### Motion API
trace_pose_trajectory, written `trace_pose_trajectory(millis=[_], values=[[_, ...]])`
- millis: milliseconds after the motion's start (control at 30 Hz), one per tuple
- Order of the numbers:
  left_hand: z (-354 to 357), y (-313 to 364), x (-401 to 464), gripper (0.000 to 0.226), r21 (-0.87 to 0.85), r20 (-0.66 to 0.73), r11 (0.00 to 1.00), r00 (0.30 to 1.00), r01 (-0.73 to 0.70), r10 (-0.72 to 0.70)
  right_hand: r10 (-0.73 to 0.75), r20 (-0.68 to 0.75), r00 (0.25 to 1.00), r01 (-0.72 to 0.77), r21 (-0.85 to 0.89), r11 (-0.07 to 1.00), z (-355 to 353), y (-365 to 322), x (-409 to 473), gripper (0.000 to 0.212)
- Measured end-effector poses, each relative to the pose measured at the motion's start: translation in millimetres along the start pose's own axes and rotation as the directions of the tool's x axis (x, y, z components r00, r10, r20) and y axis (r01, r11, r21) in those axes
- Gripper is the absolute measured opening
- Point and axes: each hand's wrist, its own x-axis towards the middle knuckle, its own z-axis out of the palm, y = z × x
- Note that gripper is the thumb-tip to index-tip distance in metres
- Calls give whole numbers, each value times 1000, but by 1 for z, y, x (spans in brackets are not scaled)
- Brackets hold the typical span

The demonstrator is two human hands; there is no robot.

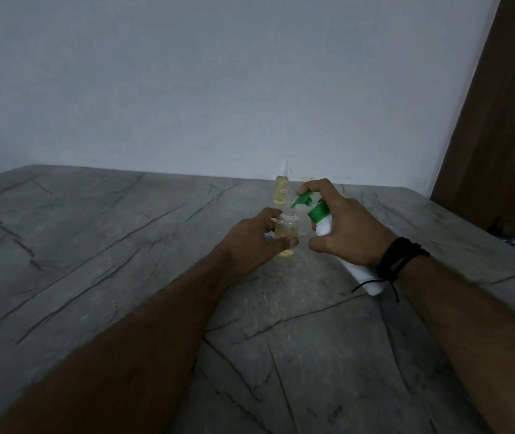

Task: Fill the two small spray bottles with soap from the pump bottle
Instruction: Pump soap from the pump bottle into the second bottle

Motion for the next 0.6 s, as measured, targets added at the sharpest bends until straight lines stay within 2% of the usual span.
trace_pose_trajectory(millis=[600], values=[[-2,3,-2,68,-7,16,1000,1000,-5,5,0,-1,1000,0,0,1000,-1,-1,-1,79]])
